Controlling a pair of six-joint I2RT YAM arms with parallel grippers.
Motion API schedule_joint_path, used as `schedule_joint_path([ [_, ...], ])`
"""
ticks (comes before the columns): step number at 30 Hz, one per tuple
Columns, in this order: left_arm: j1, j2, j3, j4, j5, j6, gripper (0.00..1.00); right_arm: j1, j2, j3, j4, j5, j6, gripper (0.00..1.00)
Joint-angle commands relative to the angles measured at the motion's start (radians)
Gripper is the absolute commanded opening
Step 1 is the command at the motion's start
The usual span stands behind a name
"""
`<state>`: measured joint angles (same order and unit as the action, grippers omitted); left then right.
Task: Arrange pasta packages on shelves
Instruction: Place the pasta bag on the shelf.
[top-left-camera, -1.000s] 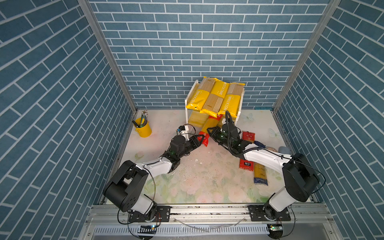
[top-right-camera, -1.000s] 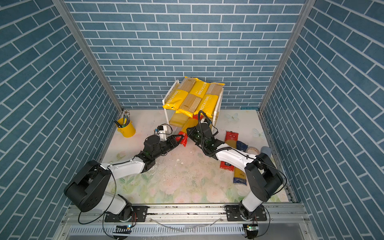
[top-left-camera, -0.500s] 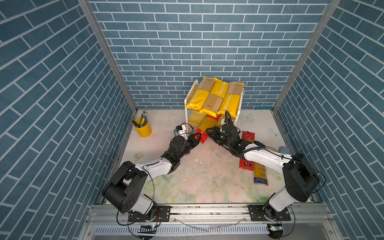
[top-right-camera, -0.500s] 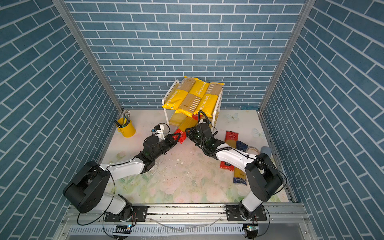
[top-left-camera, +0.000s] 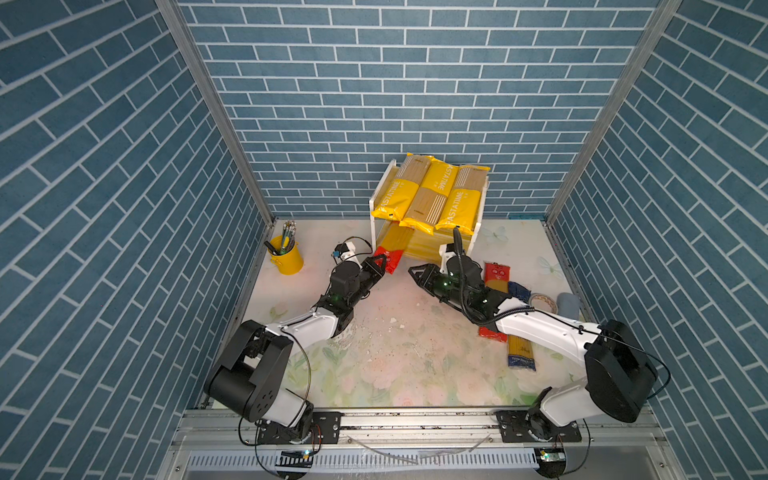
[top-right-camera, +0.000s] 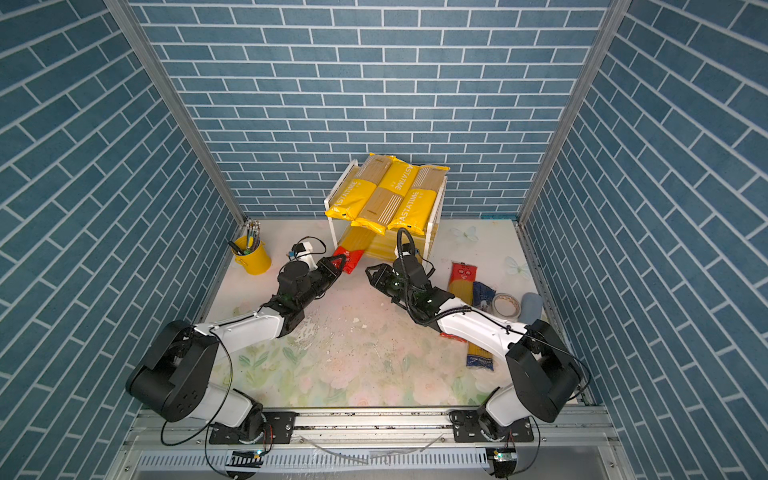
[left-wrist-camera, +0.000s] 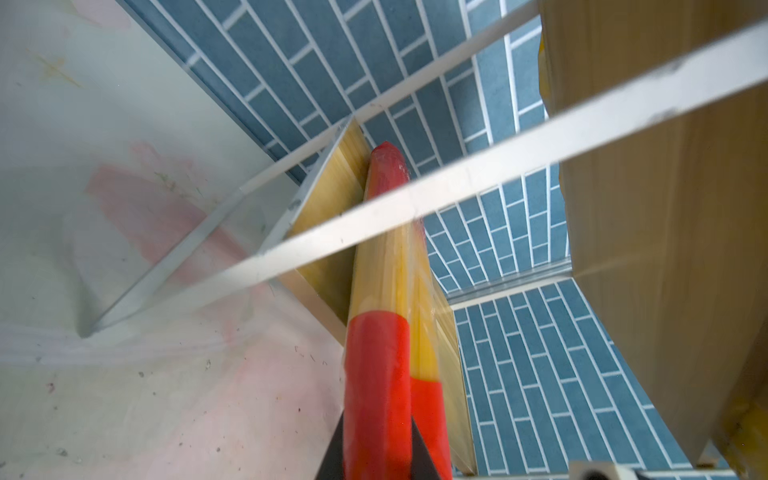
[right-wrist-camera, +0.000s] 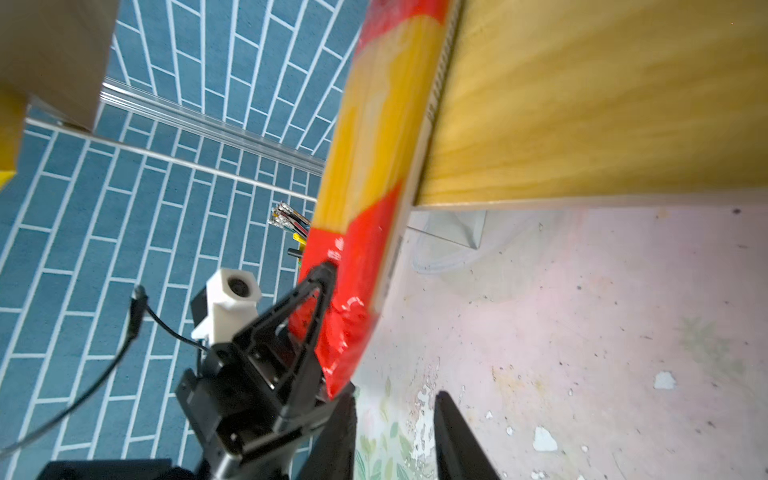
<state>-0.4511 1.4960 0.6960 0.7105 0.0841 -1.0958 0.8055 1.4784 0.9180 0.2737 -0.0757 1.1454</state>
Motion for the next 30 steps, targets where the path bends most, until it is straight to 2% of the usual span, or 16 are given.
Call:
schedule_joint_path([
  [1, 0.012, 0.019, 0.066, 0.002, -0.037, 0.013, 0.15, 0.01, -0.032, -0.044, 0.0, -0.007, -0.015, 0.33],
  [11, 0.012, 0.102, 0.118, 0.014, 0.052, 0.015, 0.24, 0.015, -0.074, -0.094, -0.029, 0.003, -0.018, 0.33],
  [15, 0.013, 0.097, 0.114, 0.004, 0.062, 0.025, 0.36, 0.015, -0.106, -0.115, -0.081, 0.009, -0.035, 0.32],
  [19, 0.012, 0.029, 0.086, -0.075, 0.042, 0.065, 0.6, 0.014, -0.17, -0.104, -0.275, 0.047, -0.101, 0.33],
  [21, 0.013, -0.015, 0.077, -0.13, 0.031, 0.091, 0.67, 0.01, -0.206, -0.107, -0.359, 0.074, -0.139, 0.33],
  [26, 0.013, -0.122, 0.072, -0.277, 0.027, 0.162, 0.75, -0.029, -0.269, -0.103, -0.585, 0.096, -0.227, 0.33],
  [30, 0.011, -0.221, 0.057, -0.451, 0.005, 0.222, 0.77, -0.155, -0.301, -0.114, -0.741, 0.005, -0.288, 0.33],
])
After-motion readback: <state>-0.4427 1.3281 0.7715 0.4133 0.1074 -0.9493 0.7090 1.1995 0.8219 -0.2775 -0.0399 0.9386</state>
